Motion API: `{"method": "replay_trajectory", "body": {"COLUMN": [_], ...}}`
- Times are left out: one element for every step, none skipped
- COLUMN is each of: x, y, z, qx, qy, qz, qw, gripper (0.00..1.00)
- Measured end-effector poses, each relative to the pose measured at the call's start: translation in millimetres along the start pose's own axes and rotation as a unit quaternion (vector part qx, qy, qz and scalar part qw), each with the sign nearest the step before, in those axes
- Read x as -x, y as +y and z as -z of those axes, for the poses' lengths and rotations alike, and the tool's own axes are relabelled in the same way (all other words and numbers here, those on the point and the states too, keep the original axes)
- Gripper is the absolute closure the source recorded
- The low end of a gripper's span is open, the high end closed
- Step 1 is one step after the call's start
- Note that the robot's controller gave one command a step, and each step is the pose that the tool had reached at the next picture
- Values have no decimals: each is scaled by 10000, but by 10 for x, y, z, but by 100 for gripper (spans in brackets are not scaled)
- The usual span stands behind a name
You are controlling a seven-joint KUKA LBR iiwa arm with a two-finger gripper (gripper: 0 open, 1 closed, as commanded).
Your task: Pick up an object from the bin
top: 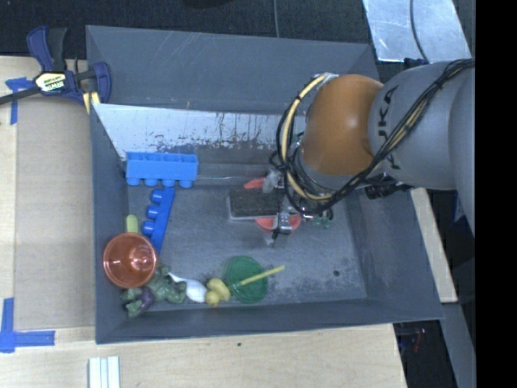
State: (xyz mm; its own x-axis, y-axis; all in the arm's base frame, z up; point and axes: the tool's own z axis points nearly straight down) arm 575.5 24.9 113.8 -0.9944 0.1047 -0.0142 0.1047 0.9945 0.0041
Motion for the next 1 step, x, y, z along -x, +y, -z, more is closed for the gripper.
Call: {"method": "replay_trajectory", "body": {"x": [132], "y": [-152], "z": [-229], "qx": [-33], "qy": [-36], "qz": [580], "qw": [9983], "gripper": [0]}}
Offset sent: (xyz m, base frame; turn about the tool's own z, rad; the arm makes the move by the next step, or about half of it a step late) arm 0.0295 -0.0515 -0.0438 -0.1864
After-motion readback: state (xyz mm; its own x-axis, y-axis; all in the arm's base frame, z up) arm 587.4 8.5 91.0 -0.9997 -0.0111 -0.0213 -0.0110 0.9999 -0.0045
